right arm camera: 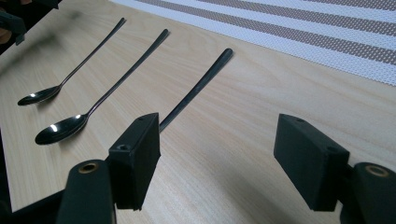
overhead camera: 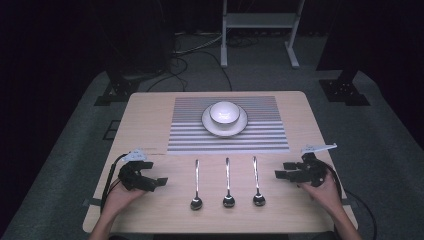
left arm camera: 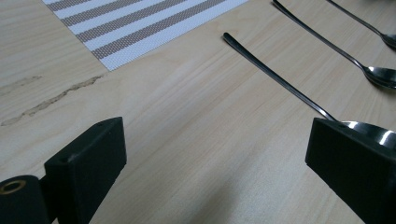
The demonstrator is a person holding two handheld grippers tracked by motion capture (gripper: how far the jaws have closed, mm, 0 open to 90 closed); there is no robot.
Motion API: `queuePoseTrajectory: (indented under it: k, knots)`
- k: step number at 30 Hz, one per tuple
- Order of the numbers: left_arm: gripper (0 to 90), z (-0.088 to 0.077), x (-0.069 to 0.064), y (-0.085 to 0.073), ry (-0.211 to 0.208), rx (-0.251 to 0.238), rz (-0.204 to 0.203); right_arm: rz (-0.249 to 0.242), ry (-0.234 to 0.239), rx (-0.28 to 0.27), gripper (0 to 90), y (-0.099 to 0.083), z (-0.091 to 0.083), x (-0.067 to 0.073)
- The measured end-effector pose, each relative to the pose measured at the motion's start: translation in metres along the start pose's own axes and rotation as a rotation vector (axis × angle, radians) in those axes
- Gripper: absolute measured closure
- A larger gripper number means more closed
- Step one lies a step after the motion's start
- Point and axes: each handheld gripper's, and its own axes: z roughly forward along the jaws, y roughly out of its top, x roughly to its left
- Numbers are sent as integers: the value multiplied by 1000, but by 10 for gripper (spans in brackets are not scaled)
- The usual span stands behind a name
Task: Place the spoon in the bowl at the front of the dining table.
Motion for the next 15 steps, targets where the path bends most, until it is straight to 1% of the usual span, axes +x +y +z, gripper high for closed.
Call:
queuePoseTrajectory:
  k: [5, 12, 13, 15]
  knots:
    - [41, 2, -3, 2, -3, 2, 8, -6, 2, 7, 301, 0, 1, 0]
    - [45, 5, -12, 5, -30, 8, 26, -5, 0, 4, 301, -1, -1, 2]
    - [45, 7, -16, 7, -39, 16, 37, -9, 0, 2, 301, -1, -1, 2]
    - [46, 9, -19, 8, -48, 19, 49, -12, -1, 1, 301, 0, -1, 2]
